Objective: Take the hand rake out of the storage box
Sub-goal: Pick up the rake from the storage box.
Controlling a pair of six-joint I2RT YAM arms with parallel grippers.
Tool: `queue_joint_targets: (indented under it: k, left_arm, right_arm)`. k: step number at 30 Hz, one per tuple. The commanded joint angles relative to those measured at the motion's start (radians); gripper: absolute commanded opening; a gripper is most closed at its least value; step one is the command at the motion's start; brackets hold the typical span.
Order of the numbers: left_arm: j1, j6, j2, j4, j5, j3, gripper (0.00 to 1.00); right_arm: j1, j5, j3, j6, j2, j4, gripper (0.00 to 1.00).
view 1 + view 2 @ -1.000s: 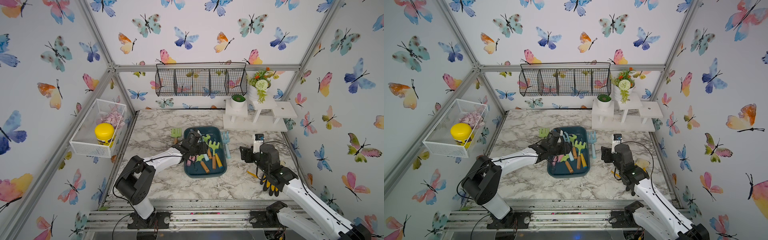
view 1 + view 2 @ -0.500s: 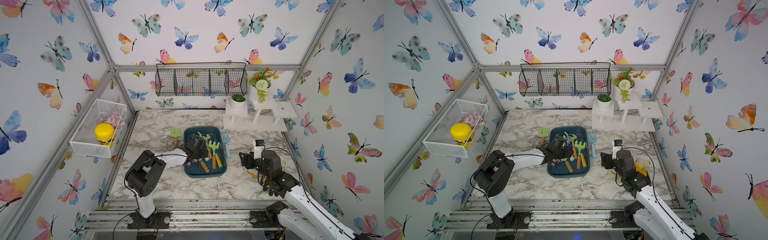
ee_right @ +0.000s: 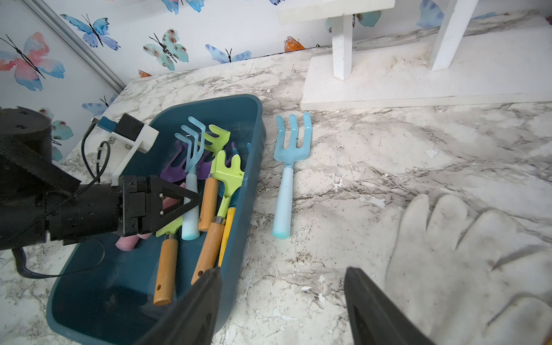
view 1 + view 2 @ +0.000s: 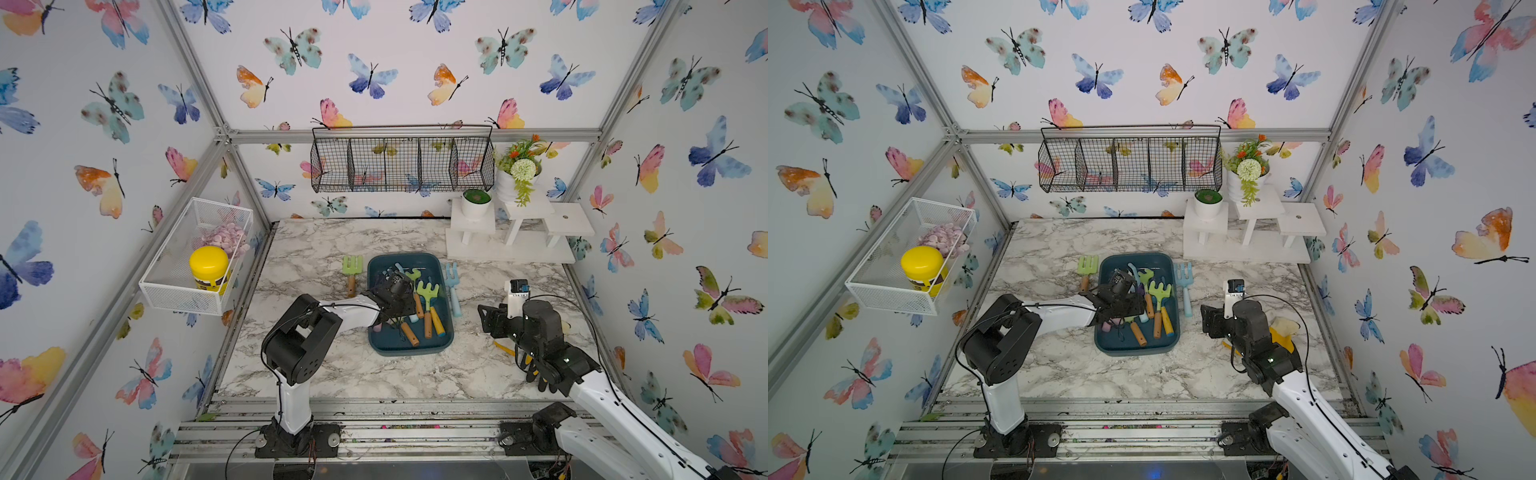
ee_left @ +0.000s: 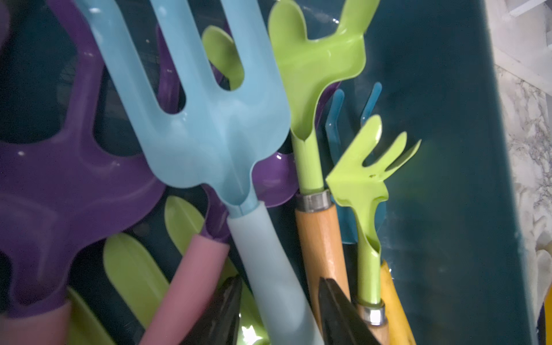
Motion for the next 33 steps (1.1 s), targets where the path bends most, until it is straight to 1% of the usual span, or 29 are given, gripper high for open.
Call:
queue_joint_targets:
  k: [1,4,8,14,19,28,33]
  left_arm:
    - [-0.007,0.003,0.037,0.004,-0.035,0.035,0.47]
    - [-0.009,0.002,0.061,0.005,-0.033,0.054,0.44]
    - [-0.011,0.003,0.08,0.005,-0.033,0.068,0.37]
    - [-0.017,0.022,0.077,-0.021,-0.045,0.081,0.29]
    - [-0.021,0.036,0.037,-0.045,-0.061,0.076,0.27]
    - [-0.031,0.079,-0.062,-0.12,-0.111,0.081,0.27]
    - [-0.031,0.119,-0.108,-0.187,-0.121,0.109,0.26]
  right_arm:
    - [-0.004,-0.014,0.003,0.009,-0.014,-0.022,0.71]
    - [-0.004,-0.015,0.002,0.01,-0.008,-0.022,0.71]
    - [-0.004,-0.017,0.0,0.011,-0.005,-0.022,0.71]
    - [-0.004,-0.027,-0.002,0.011,0.001,-0.016,0.71]
    - [-0.004,-0.043,-0.002,0.009,0.009,-0.016,0.7]
    - [-0.004,-0.079,-0.018,0.009,0.0,-0.025,0.69]
    - [-0.004,-0.085,-0.028,0.011,-0.017,-0.028,0.68]
